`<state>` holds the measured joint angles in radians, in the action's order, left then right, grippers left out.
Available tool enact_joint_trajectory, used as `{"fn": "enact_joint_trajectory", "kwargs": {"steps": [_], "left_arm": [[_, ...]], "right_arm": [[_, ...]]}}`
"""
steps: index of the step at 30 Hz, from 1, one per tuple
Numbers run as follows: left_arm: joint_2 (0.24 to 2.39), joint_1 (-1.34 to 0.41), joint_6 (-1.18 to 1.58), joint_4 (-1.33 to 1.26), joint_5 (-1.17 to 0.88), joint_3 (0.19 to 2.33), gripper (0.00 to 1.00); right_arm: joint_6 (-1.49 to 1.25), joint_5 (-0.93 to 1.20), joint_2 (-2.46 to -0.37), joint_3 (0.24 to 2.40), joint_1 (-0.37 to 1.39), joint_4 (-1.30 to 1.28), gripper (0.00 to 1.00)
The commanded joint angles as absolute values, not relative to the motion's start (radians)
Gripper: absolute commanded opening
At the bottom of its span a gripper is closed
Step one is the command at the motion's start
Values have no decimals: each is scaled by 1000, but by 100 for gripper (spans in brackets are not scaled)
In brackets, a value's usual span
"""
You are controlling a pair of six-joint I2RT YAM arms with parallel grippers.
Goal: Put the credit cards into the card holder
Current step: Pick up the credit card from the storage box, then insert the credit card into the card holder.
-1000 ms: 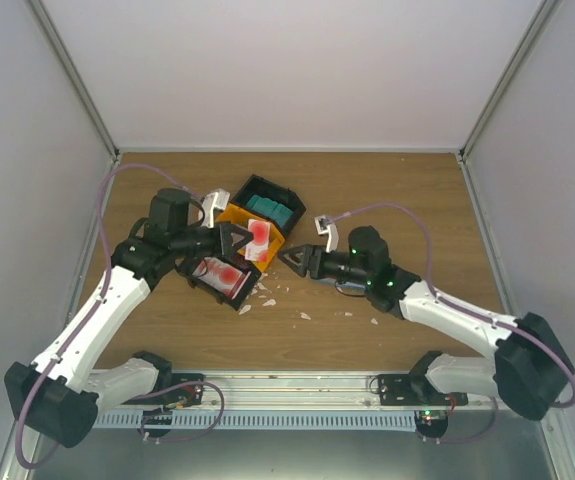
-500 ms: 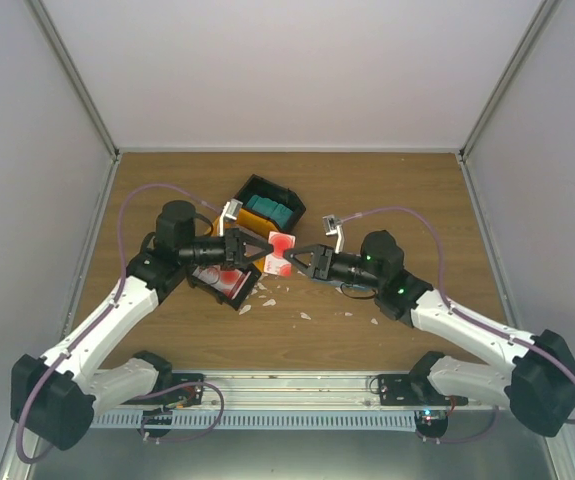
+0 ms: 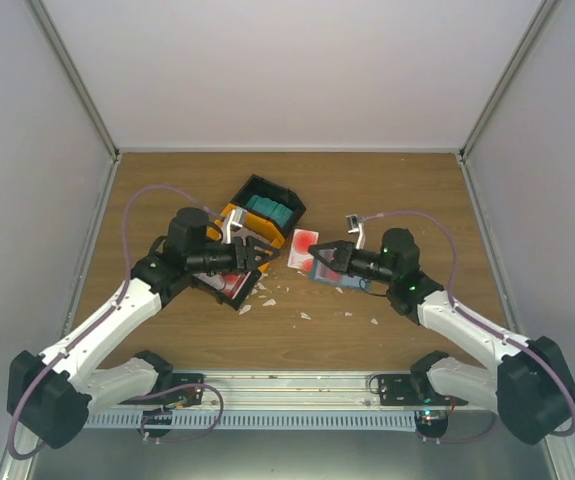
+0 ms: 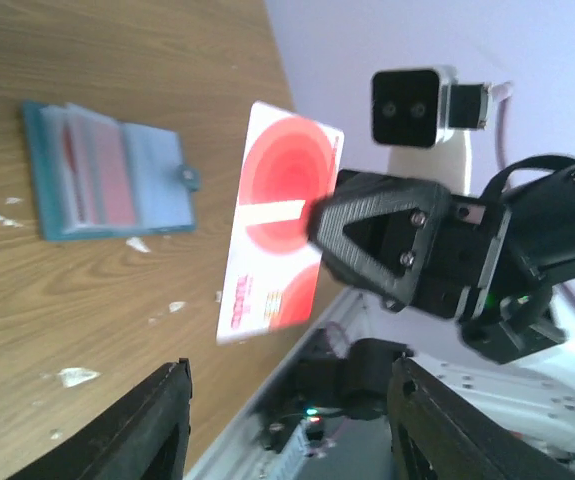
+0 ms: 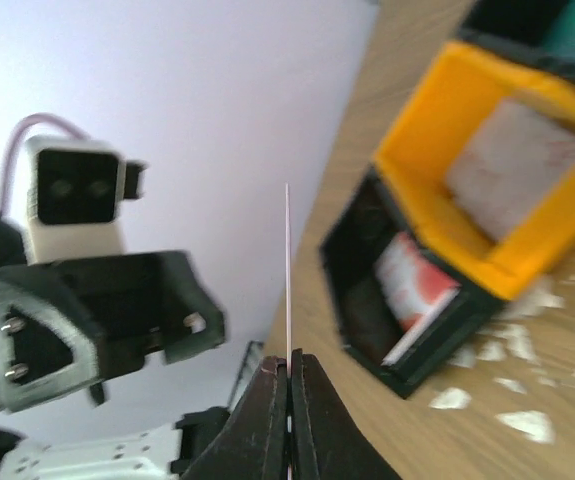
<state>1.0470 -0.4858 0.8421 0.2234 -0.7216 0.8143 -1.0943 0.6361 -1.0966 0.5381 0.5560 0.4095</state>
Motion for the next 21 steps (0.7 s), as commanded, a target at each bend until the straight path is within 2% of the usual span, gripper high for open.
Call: {"fn": "enact_joint_trajectory", "kwargs": {"steps": [1,5,9,17,21], "left_arm": [[1100,-531,723,294,-545,847,58],[1222,-597,670,264,-493,877,60],[1378,-646,614,237,-449,959,58],[1757,-685,502,250,-390,1189,43],[1883,-694,475,261,-371,1273,42]], "right_arm": [[-985,696,-1072,500,429,247,1],[-800,670,-1067,482,284,20,1],[-675,656,-1106,463,163,-84,1],[-580,738,-1341,492,92,-27,1],[-578,730,-1422,518,73,-4,1]]}}
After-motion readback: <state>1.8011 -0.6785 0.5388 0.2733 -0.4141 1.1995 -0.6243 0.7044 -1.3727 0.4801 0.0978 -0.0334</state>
